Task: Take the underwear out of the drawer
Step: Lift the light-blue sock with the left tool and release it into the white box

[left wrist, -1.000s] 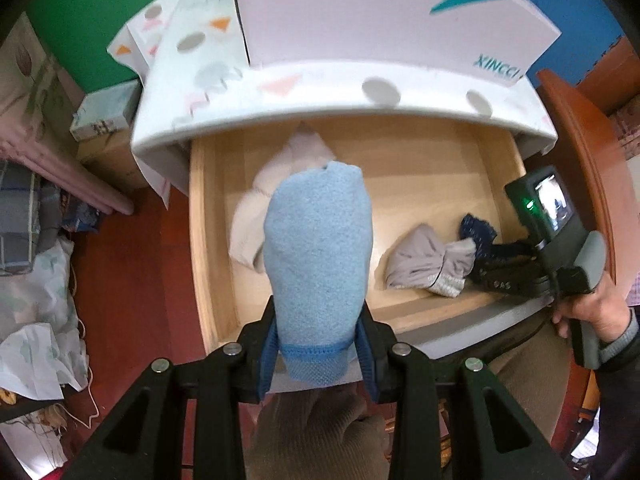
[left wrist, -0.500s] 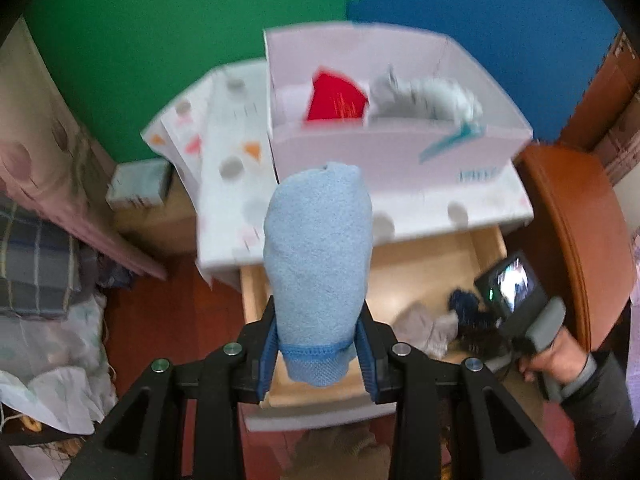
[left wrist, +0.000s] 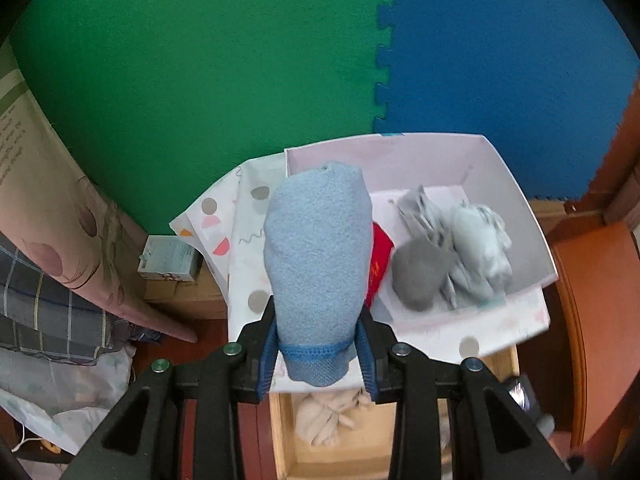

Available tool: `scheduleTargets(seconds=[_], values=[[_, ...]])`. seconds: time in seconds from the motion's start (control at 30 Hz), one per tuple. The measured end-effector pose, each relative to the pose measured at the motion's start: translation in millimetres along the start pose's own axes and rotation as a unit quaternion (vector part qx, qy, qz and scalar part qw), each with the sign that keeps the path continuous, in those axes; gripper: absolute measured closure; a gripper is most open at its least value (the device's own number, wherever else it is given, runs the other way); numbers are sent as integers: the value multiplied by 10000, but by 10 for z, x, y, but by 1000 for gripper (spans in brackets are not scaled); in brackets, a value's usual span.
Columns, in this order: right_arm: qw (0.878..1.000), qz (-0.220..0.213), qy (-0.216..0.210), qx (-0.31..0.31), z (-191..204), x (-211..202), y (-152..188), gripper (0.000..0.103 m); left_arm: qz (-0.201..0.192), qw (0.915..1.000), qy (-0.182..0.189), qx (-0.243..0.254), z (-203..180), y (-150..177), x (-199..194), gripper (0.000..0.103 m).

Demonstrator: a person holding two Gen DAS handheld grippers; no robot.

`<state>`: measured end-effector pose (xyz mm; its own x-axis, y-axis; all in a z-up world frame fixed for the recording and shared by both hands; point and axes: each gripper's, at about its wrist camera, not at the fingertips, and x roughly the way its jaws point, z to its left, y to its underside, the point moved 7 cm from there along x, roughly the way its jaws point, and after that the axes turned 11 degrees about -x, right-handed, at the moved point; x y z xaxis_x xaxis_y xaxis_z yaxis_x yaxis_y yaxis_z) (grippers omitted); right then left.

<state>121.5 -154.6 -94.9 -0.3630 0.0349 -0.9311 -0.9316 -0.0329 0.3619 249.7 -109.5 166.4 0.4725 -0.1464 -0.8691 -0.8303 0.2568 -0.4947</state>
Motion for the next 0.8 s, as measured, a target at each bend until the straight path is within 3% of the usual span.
scheduleTargets(seconds=[0.23,0.47,0.8], values=[[10000,-7,-10,5,33,32,-12,64,331,9993,-157,-111,-133,-142,554,69],[10000,-17,-25,15,60,64,-25,63,725,9971,-234,-43,-241,27,1036,69],[10000,-16,-32,18,65,88,-42,63,728,9964,-341,-255,-105,62,1170,66]])
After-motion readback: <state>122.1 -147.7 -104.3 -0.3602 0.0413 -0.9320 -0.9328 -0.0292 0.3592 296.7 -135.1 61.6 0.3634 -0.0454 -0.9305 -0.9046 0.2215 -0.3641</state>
